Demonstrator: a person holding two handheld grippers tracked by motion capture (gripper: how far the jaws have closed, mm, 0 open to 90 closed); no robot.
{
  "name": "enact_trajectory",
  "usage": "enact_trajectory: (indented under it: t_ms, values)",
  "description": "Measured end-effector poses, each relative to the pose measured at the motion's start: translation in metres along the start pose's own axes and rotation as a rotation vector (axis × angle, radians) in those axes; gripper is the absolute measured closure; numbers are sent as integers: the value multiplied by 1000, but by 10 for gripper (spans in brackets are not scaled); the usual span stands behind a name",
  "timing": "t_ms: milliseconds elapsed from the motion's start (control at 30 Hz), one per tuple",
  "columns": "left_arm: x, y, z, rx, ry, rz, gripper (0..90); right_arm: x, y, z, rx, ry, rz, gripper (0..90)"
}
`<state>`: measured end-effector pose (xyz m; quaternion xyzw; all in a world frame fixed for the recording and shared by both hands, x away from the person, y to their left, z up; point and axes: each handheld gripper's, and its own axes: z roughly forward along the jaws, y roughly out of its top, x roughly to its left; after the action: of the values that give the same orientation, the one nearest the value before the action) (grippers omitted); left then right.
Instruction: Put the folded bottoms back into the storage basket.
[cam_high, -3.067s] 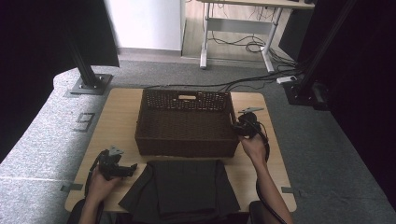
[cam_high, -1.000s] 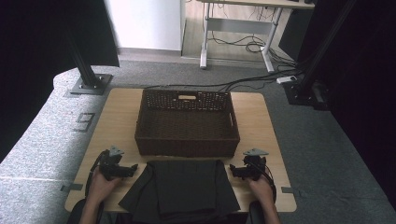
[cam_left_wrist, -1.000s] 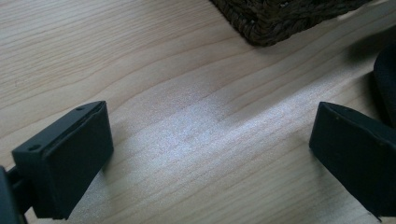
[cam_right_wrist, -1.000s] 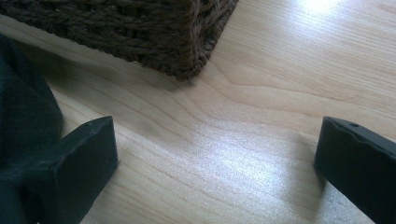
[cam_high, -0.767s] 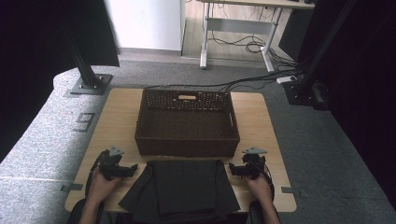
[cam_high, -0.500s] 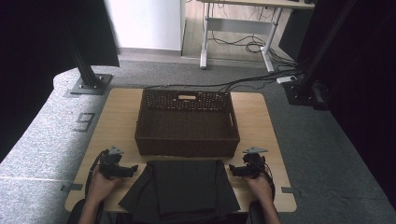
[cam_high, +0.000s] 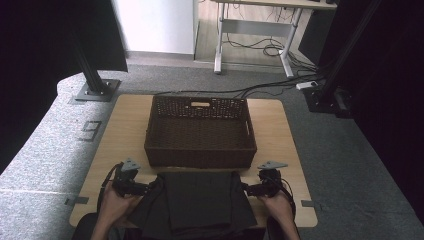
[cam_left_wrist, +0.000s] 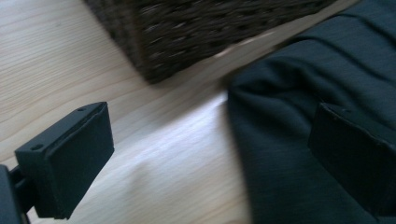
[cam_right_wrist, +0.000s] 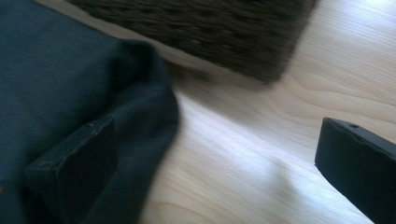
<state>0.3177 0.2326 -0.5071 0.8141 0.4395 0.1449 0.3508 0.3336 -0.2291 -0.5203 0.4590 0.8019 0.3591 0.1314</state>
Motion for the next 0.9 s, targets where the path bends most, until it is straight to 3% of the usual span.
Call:
enact_trajectory:
  t_ms: [267, 467, 633, 700, 733, 800, 900]
  values:
    - [-29, 9, 15, -5, -68, -4, 0, 31, 9, 12, 4, 79, -18, 0]
    - [-36, 4, 29, 45, -36, -42, 0, 48, 11, 29, 34, 117, -15, 0]
    - [-33, -3, 35, 85, -48, -86, 0, 52, 8, 41, 81, 78, -8, 0]
    - [-30, -6, 36, 94, -86, -117, 0, 50, 5, 43, 98, 86, 9, 0]
    - [-30, -6, 36, 94, -86, -117, 0, 51, 4, 43, 95, 84, 11, 0]
    - [-30, -8, 36, 94, -134, -131, 0, 51, 4, 43, 97, 82, 5, 0]
    - [-32, -11, 35, 96, -180, -110, 0, 57, 3, 44, 103, 82, -20, 0]
